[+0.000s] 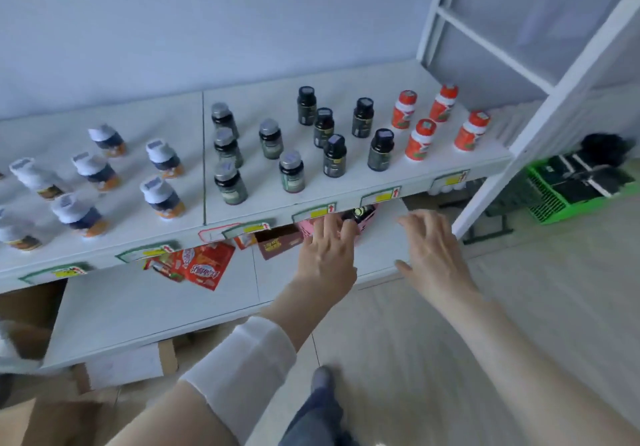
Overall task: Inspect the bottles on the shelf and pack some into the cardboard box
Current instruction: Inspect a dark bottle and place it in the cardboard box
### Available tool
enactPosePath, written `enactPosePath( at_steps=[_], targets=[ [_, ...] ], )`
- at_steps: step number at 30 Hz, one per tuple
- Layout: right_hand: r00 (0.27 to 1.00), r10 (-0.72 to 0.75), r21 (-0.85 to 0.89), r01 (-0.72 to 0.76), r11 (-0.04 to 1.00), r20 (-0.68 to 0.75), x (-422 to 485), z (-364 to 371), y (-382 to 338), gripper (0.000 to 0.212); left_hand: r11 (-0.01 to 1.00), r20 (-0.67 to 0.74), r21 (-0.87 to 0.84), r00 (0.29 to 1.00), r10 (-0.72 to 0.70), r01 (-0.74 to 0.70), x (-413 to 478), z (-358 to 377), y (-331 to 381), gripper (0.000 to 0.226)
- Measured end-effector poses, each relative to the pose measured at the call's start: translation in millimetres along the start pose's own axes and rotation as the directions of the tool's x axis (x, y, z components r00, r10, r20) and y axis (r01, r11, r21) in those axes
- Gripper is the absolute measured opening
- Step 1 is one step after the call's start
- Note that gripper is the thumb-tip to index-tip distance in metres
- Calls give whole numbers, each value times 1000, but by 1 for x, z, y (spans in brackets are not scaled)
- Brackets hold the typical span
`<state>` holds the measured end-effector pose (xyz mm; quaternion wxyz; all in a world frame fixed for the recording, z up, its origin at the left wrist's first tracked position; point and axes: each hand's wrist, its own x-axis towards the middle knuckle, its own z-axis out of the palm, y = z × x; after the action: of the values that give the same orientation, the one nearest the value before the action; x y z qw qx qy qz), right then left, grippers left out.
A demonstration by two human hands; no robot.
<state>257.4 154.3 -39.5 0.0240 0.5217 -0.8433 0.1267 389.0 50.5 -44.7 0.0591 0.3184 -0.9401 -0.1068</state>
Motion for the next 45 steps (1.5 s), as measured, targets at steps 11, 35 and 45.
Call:
enactPosePath(
  at_steps=[11, 35, 45],
  targets=[
    [999, 8, -104, -4, 995, 34, 141, -41, 90, 62, 998, -102, -56, 995, 13, -19, 189, -11, 41, 55],
    [927, -168, 922, -285, 263, 334, 243, -34, 163, 28, -202, 183, -973, 900, -395, 109, 256, -23, 53, 27],
    [981, -194, 944, 39, 327, 27, 207, -13, 129, 59, -296, 183, -953, 898, -401, 63, 226, -18, 32, 25]
  ],
)
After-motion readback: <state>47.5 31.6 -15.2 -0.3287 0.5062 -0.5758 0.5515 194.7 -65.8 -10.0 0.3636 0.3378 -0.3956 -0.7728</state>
